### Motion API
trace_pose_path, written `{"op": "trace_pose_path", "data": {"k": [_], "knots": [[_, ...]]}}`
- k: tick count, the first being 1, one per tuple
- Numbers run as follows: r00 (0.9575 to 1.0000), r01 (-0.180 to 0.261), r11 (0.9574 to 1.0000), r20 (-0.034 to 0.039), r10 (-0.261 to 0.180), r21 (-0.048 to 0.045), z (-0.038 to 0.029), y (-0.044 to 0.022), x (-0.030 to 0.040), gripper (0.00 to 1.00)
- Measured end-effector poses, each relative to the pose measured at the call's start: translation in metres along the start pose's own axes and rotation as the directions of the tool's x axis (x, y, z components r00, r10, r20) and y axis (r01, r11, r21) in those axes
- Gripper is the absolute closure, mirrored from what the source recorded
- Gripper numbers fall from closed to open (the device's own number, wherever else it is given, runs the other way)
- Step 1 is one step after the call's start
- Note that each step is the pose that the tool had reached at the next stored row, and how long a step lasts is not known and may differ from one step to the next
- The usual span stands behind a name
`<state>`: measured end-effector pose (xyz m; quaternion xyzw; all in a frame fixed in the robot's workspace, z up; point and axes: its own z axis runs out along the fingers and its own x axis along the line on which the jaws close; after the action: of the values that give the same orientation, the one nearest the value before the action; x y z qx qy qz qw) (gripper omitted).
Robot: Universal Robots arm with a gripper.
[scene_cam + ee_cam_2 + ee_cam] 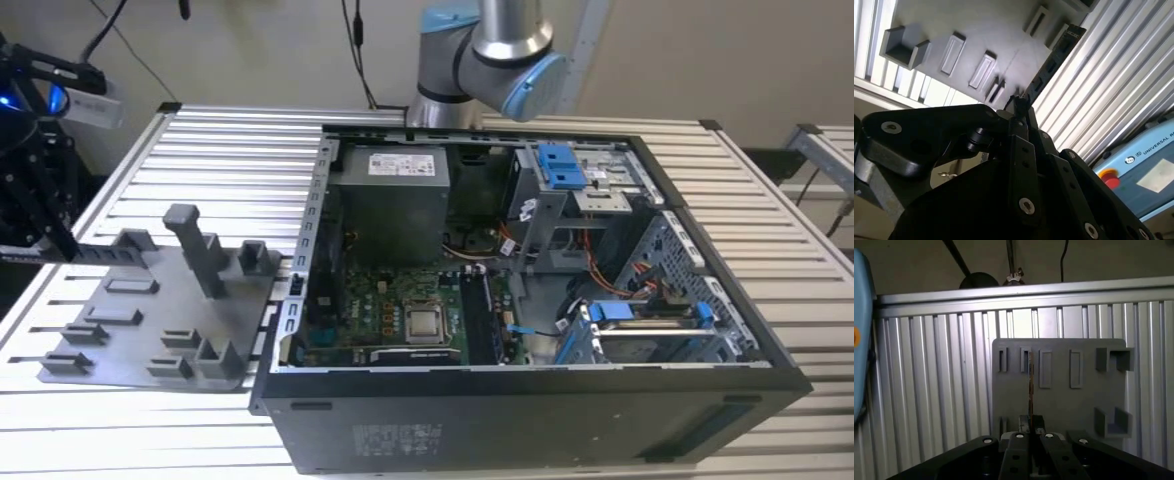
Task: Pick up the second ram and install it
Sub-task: 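Pick up the second ram and move it above second insertion slot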
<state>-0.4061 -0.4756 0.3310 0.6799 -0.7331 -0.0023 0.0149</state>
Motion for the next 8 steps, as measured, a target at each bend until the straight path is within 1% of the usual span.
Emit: {"op": "trace_pose_path", "data": {"k": [8], "knots": [[1.0000,0.000,1.0000,0.0000,0.000,-0.0001,-0.0076,0.0002,0.0001,0.86]]}}
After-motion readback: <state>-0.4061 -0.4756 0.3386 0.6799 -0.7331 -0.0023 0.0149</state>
